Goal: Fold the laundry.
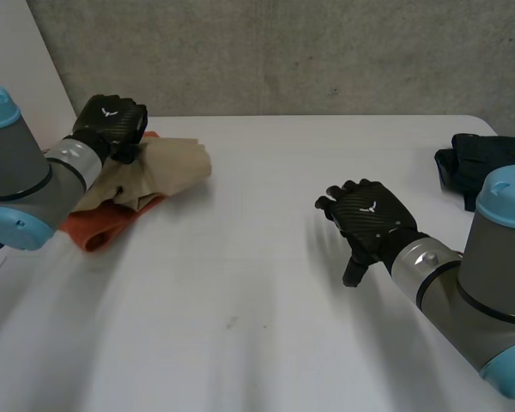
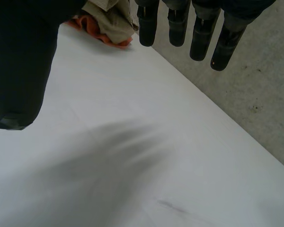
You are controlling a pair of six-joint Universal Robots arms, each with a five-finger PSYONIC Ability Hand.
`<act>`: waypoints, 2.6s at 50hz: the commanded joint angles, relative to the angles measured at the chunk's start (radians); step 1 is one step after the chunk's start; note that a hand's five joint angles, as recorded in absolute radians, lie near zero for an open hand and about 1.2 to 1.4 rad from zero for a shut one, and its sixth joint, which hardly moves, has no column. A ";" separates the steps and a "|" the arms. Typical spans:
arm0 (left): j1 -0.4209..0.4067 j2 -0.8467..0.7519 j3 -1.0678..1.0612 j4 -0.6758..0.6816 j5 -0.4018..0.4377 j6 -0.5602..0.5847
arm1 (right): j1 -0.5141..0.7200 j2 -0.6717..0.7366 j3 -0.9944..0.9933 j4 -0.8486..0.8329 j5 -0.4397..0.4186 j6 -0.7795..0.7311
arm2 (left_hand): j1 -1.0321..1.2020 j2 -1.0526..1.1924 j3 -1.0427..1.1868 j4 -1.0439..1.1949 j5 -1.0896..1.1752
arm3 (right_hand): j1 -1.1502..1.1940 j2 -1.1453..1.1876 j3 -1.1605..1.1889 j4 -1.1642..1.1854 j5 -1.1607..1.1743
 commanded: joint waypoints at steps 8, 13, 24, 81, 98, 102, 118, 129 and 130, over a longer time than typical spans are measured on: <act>-0.298 0.183 -0.120 -0.024 0.014 -0.410 | -0.095 -0.038 -0.030 -0.001 -0.016 0.017 | 0.226 0.201 0.209 0.198 0.265 | -0.028 -0.048 -0.040 -0.062 -0.064; -0.463 0.171 -0.121 -0.021 0.007 -0.506 | -0.121 -0.064 -0.030 -0.008 -0.013 0.017 | 0.226 0.201 0.209 0.198 0.265 | -0.028 -0.048 -0.040 -0.062 -0.064; -0.653 0.033 -0.112 0.082 -0.009 -0.546 | -0.208 -0.080 -0.038 -0.042 -0.005 0.017 | -0.804 -0.828 -0.820 -0.831 -0.764 | -0.028 -0.048 -0.040 -0.062 -0.064; -0.274 -0.030 -0.201 -0.098 -0.334 0.008 | -0.145 0.054 -0.058 0.165 -0.037 -0.173 | 0.226 0.201 0.209 0.198 0.265 | -0.028 -0.048 -0.040 -0.062 -0.064; -0.346 0.231 0.000 0.419 -0.426 0.035 | -0.156 0.005 -0.073 0.122 -0.016 -0.155 | 0.226 0.201 0.209 0.198 0.265 | -0.028 -0.048 -0.040 -0.062 -0.064; -0.463 0.214 -0.003 0.476 -0.333 0.026 | -0.158 -0.026 -0.073 0.105 0.012 -0.152 | 0.226 0.201 0.209 0.198 0.265 | -0.028 -0.048 -0.040 -0.062 -0.064; -0.705 -0.025 -0.116 0.407 -0.017 -0.271 | -0.296 -0.103 -0.136 0.084 0.021 -0.138 | -0.847 -0.872 -0.864 -0.875 -0.808 | -0.028 -0.048 -0.040 -0.062 -0.064; -0.635 0.114 -0.169 0.392 -0.019 -0.285 | -0.339 -0.103 -0.167 0.090 0.018 -0.141 | -0.990 -1.014 -1.006 -1.017 -0.950 | -0.028 -0.048 -0.040 -0.062 -0.064; -0.617 0.126 -0.172 0.389 -0.035 -0.285 | -0.339 -0.101 -0.165 0.094 0.013 -0.146 | -0.987 -1.011 -1.003 -1.014 -0.947 | -0.028 -0.048 -0.040 -0.062 -0.064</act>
